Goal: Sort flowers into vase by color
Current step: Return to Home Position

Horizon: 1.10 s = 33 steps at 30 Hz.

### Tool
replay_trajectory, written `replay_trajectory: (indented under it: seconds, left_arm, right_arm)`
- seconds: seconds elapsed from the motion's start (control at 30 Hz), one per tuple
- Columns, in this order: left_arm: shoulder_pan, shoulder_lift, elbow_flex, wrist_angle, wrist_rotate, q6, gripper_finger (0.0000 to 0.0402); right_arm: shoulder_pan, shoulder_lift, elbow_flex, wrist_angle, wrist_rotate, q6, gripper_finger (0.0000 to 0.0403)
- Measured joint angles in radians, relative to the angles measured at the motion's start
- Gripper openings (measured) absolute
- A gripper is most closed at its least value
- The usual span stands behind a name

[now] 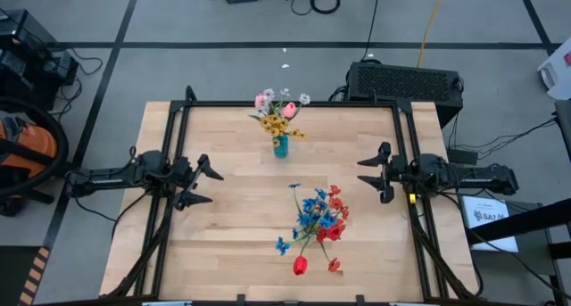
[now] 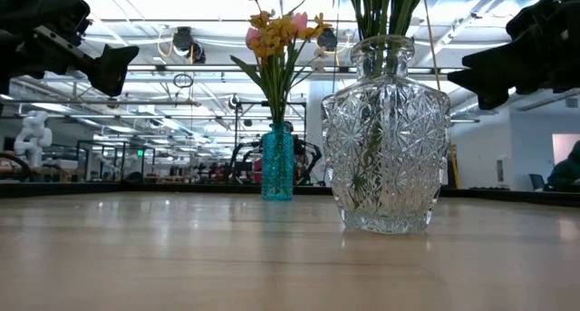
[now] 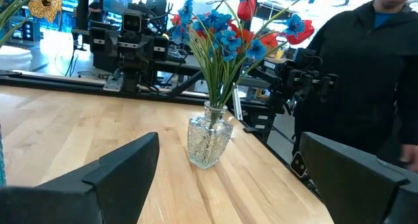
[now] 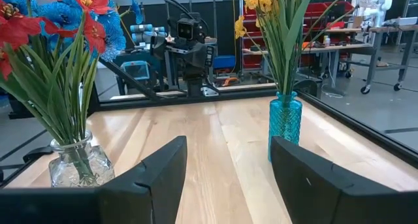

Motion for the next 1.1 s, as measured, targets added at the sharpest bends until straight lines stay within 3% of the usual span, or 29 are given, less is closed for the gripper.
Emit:
replay_trajectory:
  seconds: [0.67, 0.8, 0.97, 1.1]
  left_arm:
    - [0.0, 0.0, 0.0, 0.0, -0.007, 0.0, 0.0376]
    - [0.0, 0.004, 0.0, -0.015, -0.165, 0.065, 0.0376]
    - [0.0, 0.008, 0.0, -0.018, -0.426, 0.351, 0.0376]
    - [0.0, 0.009, 0.0, -0.022, -0.527, 0.515, 0.0376]
  right_arm:
    - [0.0, 0.0, 0.0, 0.0, 0.0, 0.0, 0.0212]
    - [0.0, 0.0, 0.0, 0.0, 0.0, 0.0, 0.0212]
    - [0.0, 0.0, 0.0, 0.0, 0.0, 0.0, 0.0212]
    - [0.0, 0.0, 0.0, 0.0, 0.0, 0.0, 0.0212]
